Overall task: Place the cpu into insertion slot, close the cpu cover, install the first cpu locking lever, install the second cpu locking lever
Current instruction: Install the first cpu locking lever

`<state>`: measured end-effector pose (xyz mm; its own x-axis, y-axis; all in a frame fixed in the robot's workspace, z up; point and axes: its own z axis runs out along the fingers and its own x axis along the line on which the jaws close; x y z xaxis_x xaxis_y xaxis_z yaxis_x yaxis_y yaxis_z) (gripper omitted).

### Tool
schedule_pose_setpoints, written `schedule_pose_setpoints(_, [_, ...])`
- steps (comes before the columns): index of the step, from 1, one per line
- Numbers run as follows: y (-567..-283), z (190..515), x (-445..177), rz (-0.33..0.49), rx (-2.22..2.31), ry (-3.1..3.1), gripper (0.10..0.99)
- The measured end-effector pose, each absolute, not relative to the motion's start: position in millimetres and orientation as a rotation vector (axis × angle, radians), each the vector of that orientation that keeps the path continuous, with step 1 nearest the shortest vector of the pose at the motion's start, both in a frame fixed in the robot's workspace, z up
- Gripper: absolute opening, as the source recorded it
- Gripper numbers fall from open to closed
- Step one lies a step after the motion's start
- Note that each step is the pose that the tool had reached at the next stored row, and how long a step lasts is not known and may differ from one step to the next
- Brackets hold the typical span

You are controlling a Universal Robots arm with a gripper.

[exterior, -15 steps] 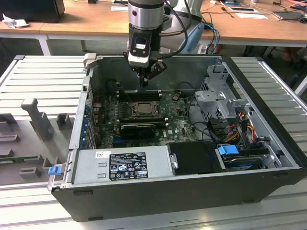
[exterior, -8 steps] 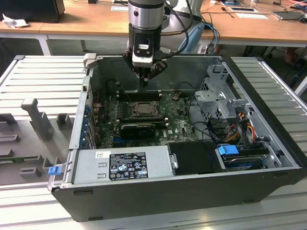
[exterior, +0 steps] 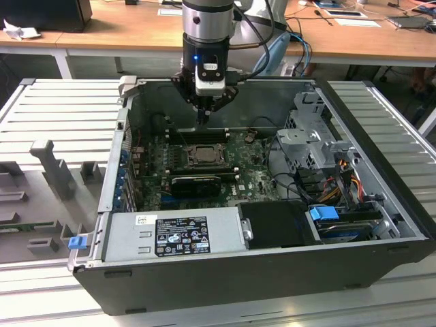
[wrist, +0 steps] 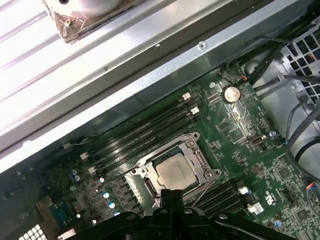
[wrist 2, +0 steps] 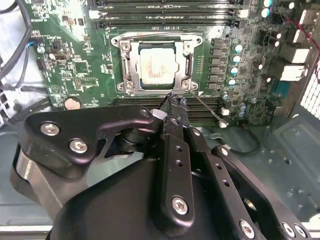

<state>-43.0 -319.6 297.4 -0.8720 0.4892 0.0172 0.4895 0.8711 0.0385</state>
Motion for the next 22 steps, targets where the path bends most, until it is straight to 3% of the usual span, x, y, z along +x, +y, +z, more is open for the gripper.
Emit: schedule_pose_setpoints(22, [-319.7, 297.2, -42.9, -0.062, -0.111, -3.126, 0.106])
